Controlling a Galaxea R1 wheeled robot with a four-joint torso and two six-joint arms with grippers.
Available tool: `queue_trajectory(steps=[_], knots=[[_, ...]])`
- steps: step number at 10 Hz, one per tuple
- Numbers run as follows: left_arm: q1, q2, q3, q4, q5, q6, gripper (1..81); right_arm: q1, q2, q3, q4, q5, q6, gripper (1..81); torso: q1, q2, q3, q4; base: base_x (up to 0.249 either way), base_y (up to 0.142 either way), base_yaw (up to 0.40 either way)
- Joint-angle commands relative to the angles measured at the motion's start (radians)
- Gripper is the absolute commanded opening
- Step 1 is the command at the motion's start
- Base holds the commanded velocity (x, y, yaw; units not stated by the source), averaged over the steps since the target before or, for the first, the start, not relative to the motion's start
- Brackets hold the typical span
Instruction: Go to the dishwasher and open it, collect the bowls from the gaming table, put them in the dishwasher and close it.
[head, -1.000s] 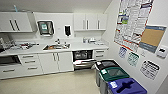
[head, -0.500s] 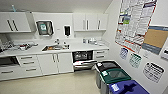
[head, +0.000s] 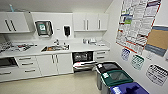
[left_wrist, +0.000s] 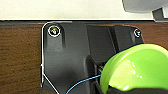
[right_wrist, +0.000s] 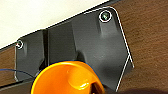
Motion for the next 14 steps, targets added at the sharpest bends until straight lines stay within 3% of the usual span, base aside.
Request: queue_trajectory(steps=[1, 14], knots=[[-0.046, -0.016, 0.004, -0.006, 0.041, -0.004, 1.0, 0.054, -0.002, -0.004, -0.009, -0.048, -0.002, 1.0, 0.000, 0.000, 0.000, 0.000, 0.096, 0.000, 0.000], [-0.047, -0.018, 0.004, -0.009, 0.039, -0.004, 1.0, 0.054, -0.005, -0.004, -0.009, -0.048, -0.001, 1.0, 0.000, 0.000, 0.000, 0.000, 0.098, 0.000, 0.000]])
